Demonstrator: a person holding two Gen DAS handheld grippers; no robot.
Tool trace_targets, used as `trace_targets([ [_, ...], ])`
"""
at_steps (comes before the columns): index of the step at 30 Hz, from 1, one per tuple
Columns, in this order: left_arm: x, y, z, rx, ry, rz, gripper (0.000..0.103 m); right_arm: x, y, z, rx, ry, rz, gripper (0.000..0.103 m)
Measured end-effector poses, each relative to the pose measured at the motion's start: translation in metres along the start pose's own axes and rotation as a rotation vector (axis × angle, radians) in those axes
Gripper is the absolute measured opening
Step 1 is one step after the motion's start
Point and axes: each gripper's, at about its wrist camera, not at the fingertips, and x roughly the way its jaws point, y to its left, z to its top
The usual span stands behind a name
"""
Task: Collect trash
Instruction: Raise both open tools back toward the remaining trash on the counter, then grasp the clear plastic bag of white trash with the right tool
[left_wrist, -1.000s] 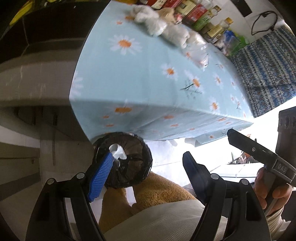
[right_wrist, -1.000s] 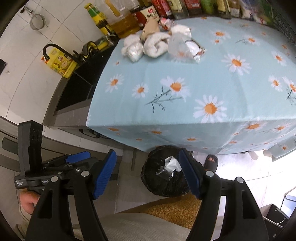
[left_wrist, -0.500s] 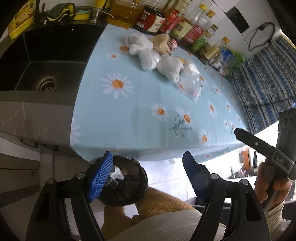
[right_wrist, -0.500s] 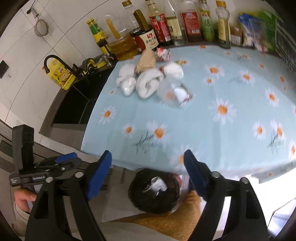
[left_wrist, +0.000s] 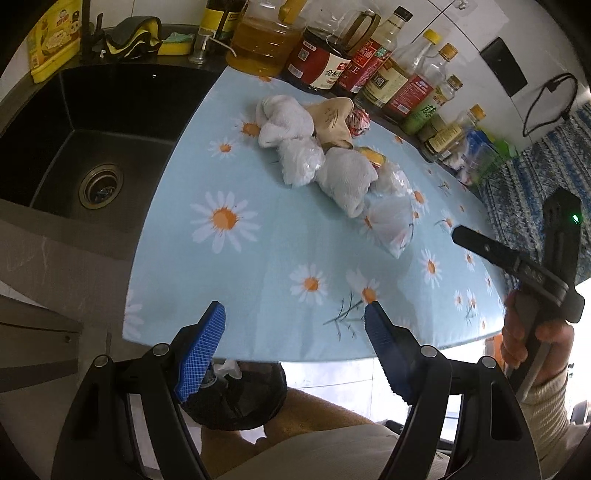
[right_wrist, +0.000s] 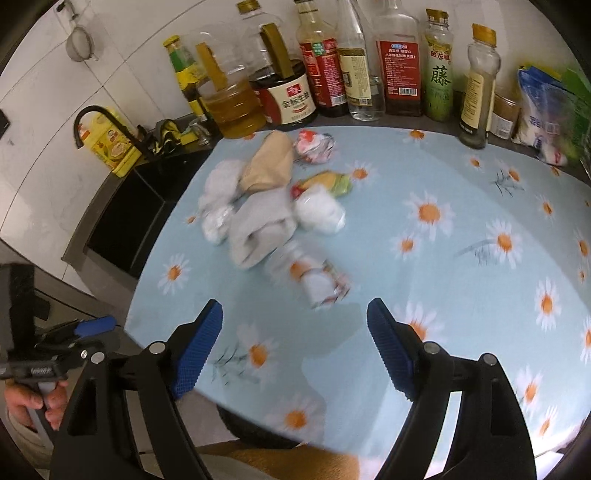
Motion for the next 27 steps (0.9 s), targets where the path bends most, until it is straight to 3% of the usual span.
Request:
trace_targets([
  [16, 0.021, -0.028, 0.014, -0.111, 0.002, 0.093, 0.075, 0.075, -0.032, 0.07, -0.052, 0.091, 0.103, 0.079],
  [19, 0.025, -0.03, 0.013, -0.127, 0.006, 0.108, 0.075, 0.089, -0.033, 0.076, -0.069, 0.112, 0.112, 0.066],
  [23, 0.031, -0.031, 0.013, -0.147, 0.018, 0.12, 0.075, 0.101, -0.037, 0.078, -0.074, 0.135, 0.144, 0.061],
  [24, 0.033, -0.032, 0.014, -0.15, 0.02, 0.12, 0.075, 0.102, -0.037, 0.078, -0.08, 0.138, 0.147, 0.054],
  [27, 0.036, -0.035, 0.016, -0.153, 0.022, 0.123, 0.075, 0.103, -0.037, 0.078, -0.104, 0.136, 0.15, 0.054],
])
